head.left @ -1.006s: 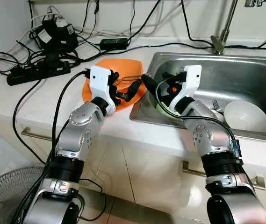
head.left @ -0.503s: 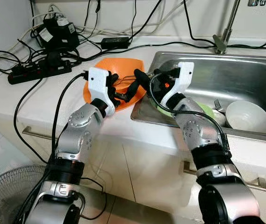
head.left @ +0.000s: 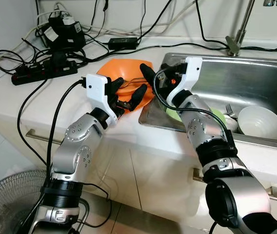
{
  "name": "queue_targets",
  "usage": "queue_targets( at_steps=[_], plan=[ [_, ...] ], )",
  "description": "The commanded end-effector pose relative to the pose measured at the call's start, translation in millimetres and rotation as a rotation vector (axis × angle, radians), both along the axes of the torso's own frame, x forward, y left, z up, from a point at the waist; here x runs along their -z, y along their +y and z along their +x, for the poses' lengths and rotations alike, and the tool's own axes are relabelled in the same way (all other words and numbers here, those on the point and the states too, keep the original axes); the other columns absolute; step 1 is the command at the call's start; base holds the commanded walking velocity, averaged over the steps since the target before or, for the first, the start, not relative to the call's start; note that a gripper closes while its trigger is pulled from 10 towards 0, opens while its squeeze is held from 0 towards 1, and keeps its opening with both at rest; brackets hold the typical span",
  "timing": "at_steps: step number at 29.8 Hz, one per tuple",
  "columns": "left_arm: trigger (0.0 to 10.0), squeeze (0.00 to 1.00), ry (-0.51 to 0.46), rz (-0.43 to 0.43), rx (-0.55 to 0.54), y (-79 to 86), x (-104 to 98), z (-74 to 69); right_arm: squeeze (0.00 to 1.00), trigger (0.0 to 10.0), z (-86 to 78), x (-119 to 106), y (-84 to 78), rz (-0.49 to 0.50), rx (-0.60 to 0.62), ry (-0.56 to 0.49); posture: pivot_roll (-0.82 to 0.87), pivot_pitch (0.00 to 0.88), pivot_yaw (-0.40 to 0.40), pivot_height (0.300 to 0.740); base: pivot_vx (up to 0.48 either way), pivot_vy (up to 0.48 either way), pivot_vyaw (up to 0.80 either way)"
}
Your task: Kitchen organization
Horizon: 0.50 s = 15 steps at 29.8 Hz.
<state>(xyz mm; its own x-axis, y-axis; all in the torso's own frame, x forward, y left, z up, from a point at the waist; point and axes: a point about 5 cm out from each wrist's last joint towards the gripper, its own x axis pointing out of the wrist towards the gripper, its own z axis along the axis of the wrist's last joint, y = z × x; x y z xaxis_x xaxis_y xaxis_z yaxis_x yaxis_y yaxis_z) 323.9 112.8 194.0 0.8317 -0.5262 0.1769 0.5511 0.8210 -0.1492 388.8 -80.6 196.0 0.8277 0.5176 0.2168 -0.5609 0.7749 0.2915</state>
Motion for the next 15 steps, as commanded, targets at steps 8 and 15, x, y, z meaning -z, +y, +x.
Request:
queue_targets(
  at_steps=[8,15],
  plan=[
    [10.0,0.0,0.011,-0.007,-0.015,8.4,-3.9,-4.5,1.0,10.0,0.3,0.2,11.9,0.02,-0.051,0.003,-0.02,0.0,0.104,0.74,0.0,0.0,0.0],
    [10.0,0.0,0.016,-0.008,-0.023,11.1,-4.8,-4.1,1.0,10.0,-0.5,-2.1,13.8,0.065,-0.083,0.01,-0.02,0.0,0.102,0.74,0.0,0.0,0.0]
  ],
)
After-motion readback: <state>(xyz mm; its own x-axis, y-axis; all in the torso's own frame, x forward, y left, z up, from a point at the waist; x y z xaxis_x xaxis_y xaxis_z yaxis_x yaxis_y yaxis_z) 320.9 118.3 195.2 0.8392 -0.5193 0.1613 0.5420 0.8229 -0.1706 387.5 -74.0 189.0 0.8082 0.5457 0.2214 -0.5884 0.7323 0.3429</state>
